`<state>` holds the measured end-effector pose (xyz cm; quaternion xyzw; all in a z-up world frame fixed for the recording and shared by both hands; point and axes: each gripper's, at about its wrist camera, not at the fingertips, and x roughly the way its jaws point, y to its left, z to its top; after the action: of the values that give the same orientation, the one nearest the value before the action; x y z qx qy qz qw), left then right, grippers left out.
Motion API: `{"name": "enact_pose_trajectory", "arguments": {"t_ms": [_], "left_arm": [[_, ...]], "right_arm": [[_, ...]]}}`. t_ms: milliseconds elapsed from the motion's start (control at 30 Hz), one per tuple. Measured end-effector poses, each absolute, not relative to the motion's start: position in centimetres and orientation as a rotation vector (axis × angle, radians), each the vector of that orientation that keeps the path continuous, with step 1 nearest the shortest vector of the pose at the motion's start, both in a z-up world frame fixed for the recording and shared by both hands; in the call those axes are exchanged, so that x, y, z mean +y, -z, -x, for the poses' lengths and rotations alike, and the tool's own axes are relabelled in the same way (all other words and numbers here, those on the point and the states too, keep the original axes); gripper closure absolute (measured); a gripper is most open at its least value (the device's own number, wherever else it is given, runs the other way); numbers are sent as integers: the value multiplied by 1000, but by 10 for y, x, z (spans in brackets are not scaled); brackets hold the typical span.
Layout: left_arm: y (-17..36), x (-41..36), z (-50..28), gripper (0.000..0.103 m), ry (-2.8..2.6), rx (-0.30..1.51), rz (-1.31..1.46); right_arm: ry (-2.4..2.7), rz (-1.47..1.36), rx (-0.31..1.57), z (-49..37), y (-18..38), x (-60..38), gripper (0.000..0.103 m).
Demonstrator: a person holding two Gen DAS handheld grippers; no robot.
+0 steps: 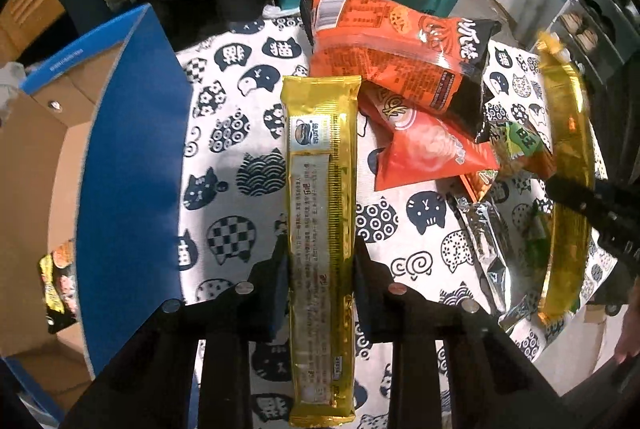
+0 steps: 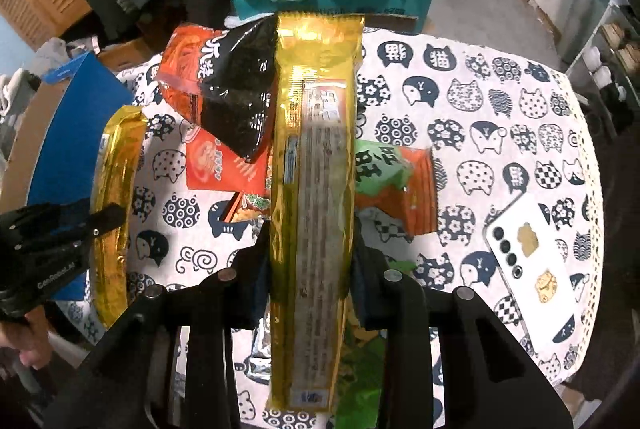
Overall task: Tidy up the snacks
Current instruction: 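Lift both yellow wafer packs over the box and release them inside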
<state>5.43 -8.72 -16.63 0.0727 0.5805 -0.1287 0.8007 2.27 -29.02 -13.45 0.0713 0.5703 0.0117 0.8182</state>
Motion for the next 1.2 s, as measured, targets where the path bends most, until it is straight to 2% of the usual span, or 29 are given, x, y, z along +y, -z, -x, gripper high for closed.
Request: {"name": "enact_pose_trajectory", "arguments": {"t_ms": [1200], "left_arm": [[20, -50, -13, 75, 267, 851, -223]], "right_arm": [[-159, -51, 946, -20, 21, -235, 71]]}}
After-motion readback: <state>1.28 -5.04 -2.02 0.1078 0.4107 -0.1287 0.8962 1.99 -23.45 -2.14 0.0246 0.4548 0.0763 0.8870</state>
